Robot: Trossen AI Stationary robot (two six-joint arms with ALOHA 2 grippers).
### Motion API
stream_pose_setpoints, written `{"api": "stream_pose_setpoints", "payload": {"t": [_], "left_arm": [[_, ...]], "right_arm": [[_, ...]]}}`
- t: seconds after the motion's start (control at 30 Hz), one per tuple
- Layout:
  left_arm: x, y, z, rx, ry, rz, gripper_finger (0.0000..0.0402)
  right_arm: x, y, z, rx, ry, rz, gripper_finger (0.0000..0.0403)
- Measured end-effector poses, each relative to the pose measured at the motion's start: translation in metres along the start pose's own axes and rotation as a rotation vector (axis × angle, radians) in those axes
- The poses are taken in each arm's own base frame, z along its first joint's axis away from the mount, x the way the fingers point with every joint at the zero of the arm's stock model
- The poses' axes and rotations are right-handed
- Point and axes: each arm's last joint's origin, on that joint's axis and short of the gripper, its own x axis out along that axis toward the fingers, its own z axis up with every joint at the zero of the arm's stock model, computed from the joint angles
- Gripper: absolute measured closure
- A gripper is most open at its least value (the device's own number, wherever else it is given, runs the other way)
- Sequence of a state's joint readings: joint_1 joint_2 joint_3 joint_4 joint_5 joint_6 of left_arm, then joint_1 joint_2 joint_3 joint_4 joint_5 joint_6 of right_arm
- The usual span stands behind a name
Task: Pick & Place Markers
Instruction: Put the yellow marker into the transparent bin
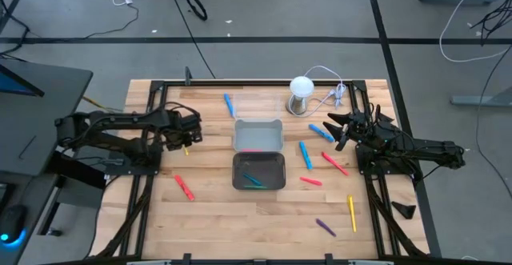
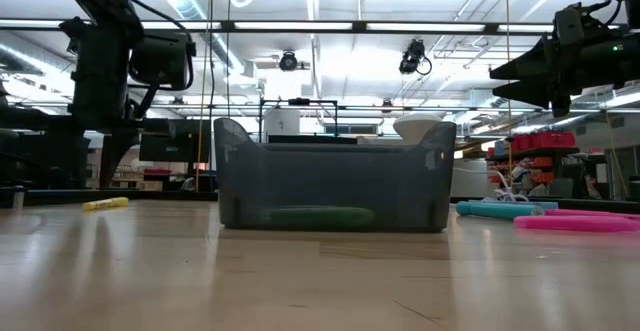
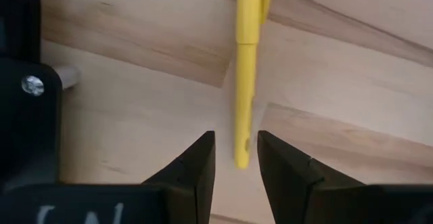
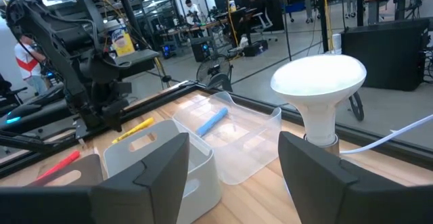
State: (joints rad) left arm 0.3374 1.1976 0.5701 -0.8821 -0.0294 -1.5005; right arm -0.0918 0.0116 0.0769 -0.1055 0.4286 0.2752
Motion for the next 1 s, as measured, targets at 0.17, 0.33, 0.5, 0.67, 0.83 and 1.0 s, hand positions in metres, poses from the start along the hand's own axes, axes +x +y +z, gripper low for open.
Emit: {"api": "stream_pose_setpoints", "payload": {"t": [0.17, 0.33, 0.5, 0.67, 0.83, 1.0], "left_arm": [[0.005, 0.001, 0.001, -0.001, -0.041, -0.015, 0.0284], [0.012, -0.005, 0.002, 0.011, -0.049, -0.006, 0.0284], [0.02, -0.01, 0.002, 0.026, -0.059, 0.007, 0.0284], [0.025, -0.014, 0.003, 0.029, -0.066, 0.009, 0.0284], [0.026, -0.015, 0.003, 0.029, -0.066, 0.012, 0.0291], [0.026, -0.016, 0.003, 0.028, -0.065, 0.003, 0.0326]], "right_arm": [[0.0, 0.0, 0.0, 0.0, 0.0, 0.0, 0.0172], [0.0, 0.0, 0.0, 0.0, 0.0, 0.0, 0.0172], [0.0, 0.0, 0.0, 0.0, 0.0, 0.0, 0.0172], [0.0, 0.0, 0.0, 0.0, 0.0, 0.0, 0.0172], [0.0, 0.0, 0.0, 0.0, 0.0, 0.0, 0.0172], [0.0, 0.0, 0.0, 0.0, 0.0, 0.0, 0.0172]]}}
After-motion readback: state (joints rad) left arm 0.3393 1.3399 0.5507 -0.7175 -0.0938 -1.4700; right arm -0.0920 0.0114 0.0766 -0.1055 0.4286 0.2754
